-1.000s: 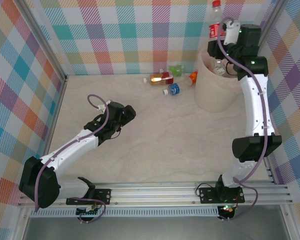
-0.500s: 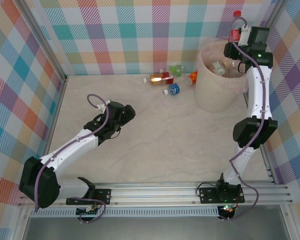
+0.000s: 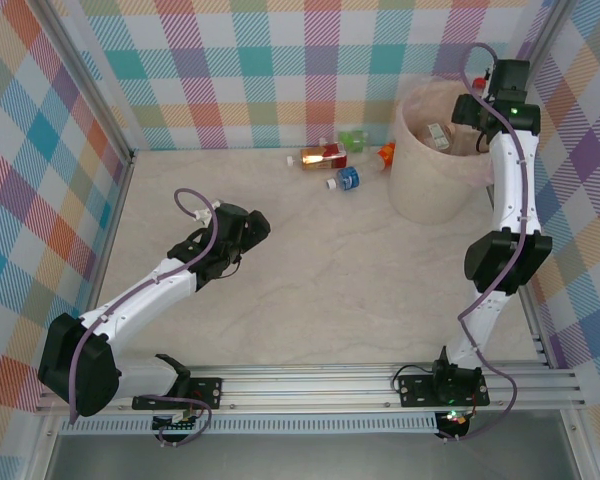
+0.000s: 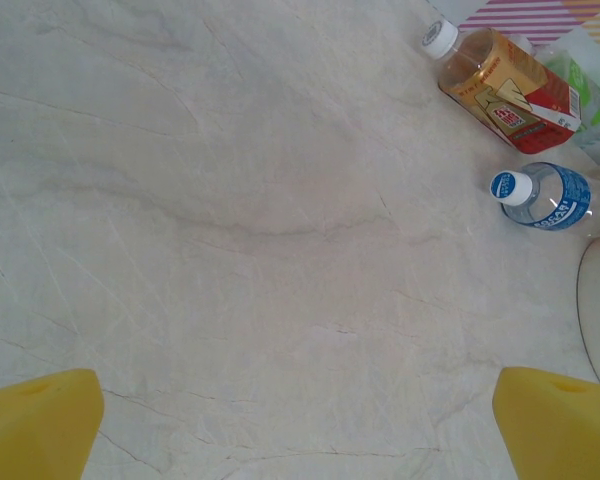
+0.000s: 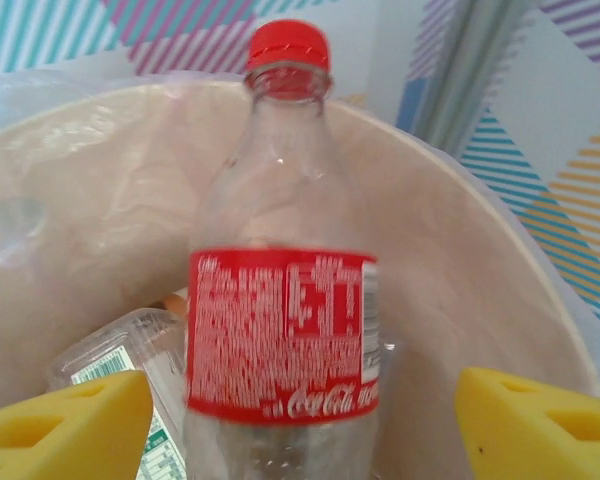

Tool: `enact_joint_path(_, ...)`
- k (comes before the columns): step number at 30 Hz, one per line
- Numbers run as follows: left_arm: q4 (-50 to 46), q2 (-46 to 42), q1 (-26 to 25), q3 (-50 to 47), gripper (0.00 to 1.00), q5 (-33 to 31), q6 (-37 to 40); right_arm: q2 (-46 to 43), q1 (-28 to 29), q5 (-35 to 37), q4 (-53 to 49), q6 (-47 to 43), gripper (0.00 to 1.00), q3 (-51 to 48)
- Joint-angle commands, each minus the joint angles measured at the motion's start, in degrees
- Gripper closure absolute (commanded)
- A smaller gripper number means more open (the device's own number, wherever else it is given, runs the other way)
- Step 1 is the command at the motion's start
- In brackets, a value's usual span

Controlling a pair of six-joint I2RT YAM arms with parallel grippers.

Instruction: Put the plastic bottles in the bin

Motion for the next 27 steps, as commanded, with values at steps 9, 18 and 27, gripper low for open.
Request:
enact_joint_path(9, 0.13, 0.43, 0.86, 1.19, 0.0, -0.08, 0.47, -2.14, -0.47, 0.22, -2.8, 4.88, 0.13, 1.35)
enact_joint_path(18, 1.13, 0.66, 0.81, 0.94, 0.0, 0.9, 0.81, -5.43, 0.62, -10.32, -1.0, 3.55, 0.08, -0.73)
enact_joint_path(27, 7.51, 3.34, 0.84, 1.46, 0.0, 7.44, 4.11, -6.92, 5.66, -14.07, -1.11, 3.1, 0.04, 0.44)
